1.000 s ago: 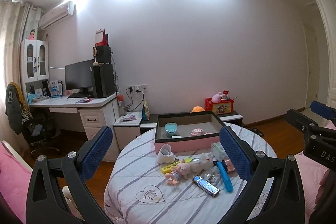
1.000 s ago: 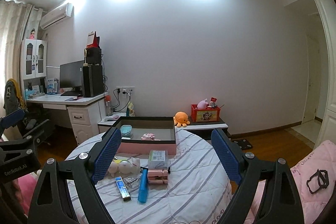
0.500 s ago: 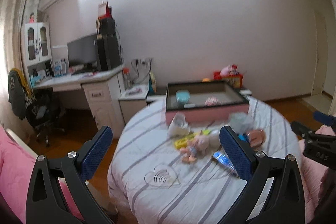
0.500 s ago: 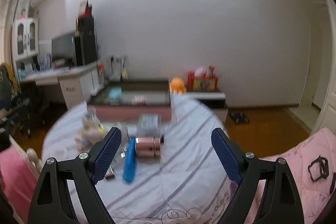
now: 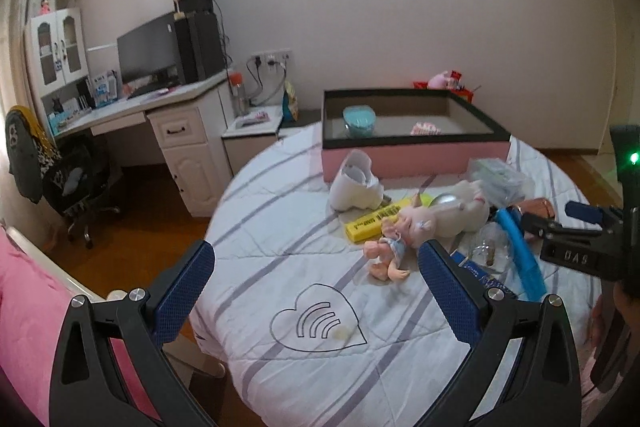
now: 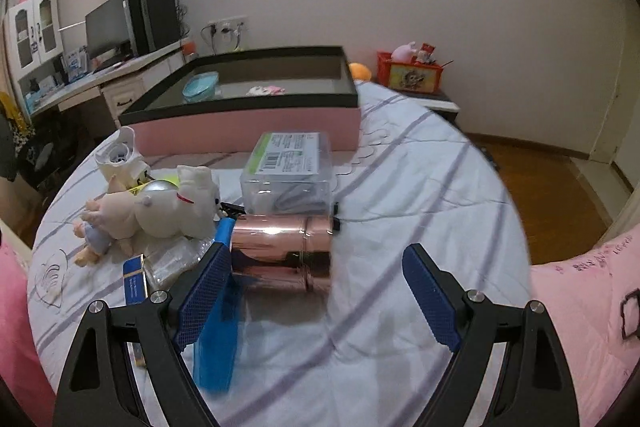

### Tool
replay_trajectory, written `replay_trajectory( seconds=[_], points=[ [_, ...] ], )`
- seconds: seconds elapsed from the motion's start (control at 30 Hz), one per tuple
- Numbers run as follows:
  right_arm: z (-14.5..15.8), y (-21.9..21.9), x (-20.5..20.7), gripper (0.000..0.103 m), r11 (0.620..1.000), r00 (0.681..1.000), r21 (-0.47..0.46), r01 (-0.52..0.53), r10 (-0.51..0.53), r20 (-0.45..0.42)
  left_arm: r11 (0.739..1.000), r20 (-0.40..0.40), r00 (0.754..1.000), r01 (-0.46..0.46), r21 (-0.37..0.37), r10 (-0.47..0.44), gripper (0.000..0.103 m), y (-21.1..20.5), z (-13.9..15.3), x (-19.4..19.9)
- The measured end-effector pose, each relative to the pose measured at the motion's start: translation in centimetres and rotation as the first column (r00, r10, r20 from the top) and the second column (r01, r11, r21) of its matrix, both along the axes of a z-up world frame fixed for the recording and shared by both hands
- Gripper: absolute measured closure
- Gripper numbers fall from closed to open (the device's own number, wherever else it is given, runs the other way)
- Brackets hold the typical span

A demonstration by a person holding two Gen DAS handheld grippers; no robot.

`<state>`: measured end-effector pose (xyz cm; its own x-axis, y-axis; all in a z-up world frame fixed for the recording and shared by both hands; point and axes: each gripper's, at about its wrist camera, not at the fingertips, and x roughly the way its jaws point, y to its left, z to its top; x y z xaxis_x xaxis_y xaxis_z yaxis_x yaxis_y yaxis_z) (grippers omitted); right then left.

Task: Organize rigid objects
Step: 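Grasp the copper cylinder with the right tool while the left tool approaches the doll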

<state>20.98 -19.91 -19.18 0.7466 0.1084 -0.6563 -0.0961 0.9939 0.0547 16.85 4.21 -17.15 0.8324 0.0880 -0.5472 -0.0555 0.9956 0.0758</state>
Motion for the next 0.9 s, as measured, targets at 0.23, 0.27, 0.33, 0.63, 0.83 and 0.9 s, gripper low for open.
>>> replay_trajectory(
  seconds=[0.23, 0.27, 0.33, 0.63, 0.83, 0.9],
  points=[
    [-1.1, -0.7, 0.7, 0.043, 1.000, 0.999, -0.002, -0.023, 0.023, -0.047, 0.998, -0.067, 0.996, 0.050, -0.042, -0.053, 0.000, -1.1, -2.4, 3.0],
    [-1.2, -0.9, 0.5, 0.046, 1.000, 0.999, -0.012, -0.018, 0.017, -0.049, 0.998, -0.076, 0.995, 0.053, -0.041, -0.056, 0.000, -1.3, -2.8, 3.5],
    [-1.3, -1.5, 0.4, 0.046, 1.000, 0.999, 0.001, -0.018, 0.018, -0.050, 0.997, -0.110, 0.992, 0.057, -0.046, -0.062, 0.000, -1.7, -3.9, 4.9],
    [-1.9, -2.5, 1.5, 0.046, 1.000, 0.997, 0.018, -0.005, 0.006, -0.071, 0.991, -0.200, 0.972, 0.114, -0.076, -0.127, 0.000, -3.7, -5.7, 9.0],
    [-1.9, -2.2, 2.4, 0.046, 1.000, 0.997, 0.007, -0.006, 0.006, -0.079, 0.982, -0.264, 0.949, 0.146, -0.120, -0.173, 0.031, -4.2, -6.4, 10.8],
    [-1.9, -2.2, 2.5, 0.046, 1.000, 0.997, 0.009, -0.008, 0.009, -0.078, 0.980, -0.262, 0.947, 0.158, -0.120, -0.185, 0.042, -4.4, -6.3, 10.7]
  ],
)
